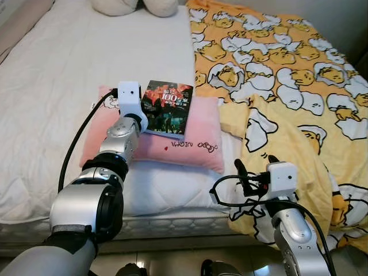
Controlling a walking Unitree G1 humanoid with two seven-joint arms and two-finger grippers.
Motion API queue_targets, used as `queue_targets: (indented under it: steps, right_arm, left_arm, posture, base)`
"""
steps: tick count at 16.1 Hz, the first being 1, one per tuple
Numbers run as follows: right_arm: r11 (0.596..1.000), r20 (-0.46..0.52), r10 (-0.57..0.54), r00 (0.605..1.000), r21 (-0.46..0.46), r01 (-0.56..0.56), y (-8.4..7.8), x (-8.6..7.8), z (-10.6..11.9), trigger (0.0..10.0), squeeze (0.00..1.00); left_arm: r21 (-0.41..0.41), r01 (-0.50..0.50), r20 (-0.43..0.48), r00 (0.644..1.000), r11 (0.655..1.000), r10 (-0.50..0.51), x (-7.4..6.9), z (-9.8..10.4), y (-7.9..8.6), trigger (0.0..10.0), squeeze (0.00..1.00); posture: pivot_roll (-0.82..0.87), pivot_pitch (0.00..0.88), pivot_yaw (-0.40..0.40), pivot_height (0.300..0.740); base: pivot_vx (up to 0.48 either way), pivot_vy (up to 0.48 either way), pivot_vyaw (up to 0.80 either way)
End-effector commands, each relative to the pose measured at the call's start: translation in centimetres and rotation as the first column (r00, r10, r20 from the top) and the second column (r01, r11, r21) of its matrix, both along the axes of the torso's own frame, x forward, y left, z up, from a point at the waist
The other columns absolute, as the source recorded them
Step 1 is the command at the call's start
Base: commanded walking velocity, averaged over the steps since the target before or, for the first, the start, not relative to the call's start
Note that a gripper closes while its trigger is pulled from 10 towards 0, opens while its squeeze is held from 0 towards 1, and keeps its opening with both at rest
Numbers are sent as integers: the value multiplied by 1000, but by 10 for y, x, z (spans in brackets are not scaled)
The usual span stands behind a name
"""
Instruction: Clean up the room
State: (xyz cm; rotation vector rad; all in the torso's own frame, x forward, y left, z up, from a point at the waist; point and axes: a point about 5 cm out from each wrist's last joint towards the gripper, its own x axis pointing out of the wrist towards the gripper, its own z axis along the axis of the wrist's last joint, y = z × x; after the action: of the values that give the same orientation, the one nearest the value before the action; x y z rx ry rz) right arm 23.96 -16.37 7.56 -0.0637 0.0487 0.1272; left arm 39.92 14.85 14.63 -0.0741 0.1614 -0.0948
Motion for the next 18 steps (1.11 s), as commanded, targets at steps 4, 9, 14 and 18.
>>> queue_targets:
  steps: [4,9,14,18]
  right_arm:
    - [1000,-19,-10,1000,-5,10,-3,-1,0,10000,0]
    - [1000,-23,-2,1000,-7,2,-2,1,1,10000,0]
    - [1000,-30,10,999,-10,-11,-1,2,1,10000,0]
    - [1000,-27,13,1000,-10,-13,-1,5,2,10000,0]
  left_arm:
    - [50,-12,-61,998,999,15,-7,-19,3,10000,0]
    - [65,2,-163,987,998,8,-14,-36,-1,10000,0]
    - [-26,-21,-279,960,999,13,-22,-54,3,0,0]
    - [-26,-26,-283,959,999,18,-23,-54,7,0,0]
  posture:
    - [-138,128,-66,740]
    - [-135,127,-71,740]
    - [-133,129,-77,740]
    - [-131,130,-80,740]
  base:
    - [0,0,0]
    - [0,0,0]
    - [0,0,0]
    - [0,0,0]
